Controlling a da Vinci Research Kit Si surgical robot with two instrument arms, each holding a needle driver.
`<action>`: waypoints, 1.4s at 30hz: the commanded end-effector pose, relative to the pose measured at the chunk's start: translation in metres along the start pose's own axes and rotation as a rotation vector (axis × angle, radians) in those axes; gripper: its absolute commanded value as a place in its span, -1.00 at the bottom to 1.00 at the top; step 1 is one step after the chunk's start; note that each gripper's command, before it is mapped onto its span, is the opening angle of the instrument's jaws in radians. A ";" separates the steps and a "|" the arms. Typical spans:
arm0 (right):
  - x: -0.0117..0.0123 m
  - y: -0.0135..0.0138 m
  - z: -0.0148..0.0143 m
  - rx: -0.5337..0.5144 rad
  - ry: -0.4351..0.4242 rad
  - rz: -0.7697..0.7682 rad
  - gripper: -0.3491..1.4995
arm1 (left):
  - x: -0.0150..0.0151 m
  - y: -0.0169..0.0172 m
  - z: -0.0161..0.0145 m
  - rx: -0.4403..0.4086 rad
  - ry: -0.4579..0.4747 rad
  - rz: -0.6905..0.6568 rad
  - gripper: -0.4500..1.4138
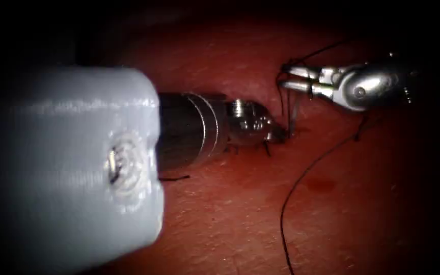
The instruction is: Wound Closure
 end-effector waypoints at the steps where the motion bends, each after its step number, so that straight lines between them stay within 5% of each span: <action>1: -0.0006 -0.0006 0.0006 -0.007 0.003 0.001 -1.00 | 0.0002 0.0000 0.0008 -0.001 0.001 -0.001 -0.49; 22: -0.0005 -0.0020 0.0005 0.027 0.001 0.012 -1.00 | 0.0031 0.0006 -0.0026 0.049 0.043 -0.051 -0.57; 34: -0.0004 -0.0006 0.0003 0.020 0.003 0.083 -1.00 | 0.0072 0.0047 -0.0061 0.122 0.152 -0.028 -0.69; 42: -0.0003 -0.0005 0.0003 0.020 0.002 0.138 -1.00 | 0.0082 0.0070 -0.0041 0.135 0.214 -0.019 -0.75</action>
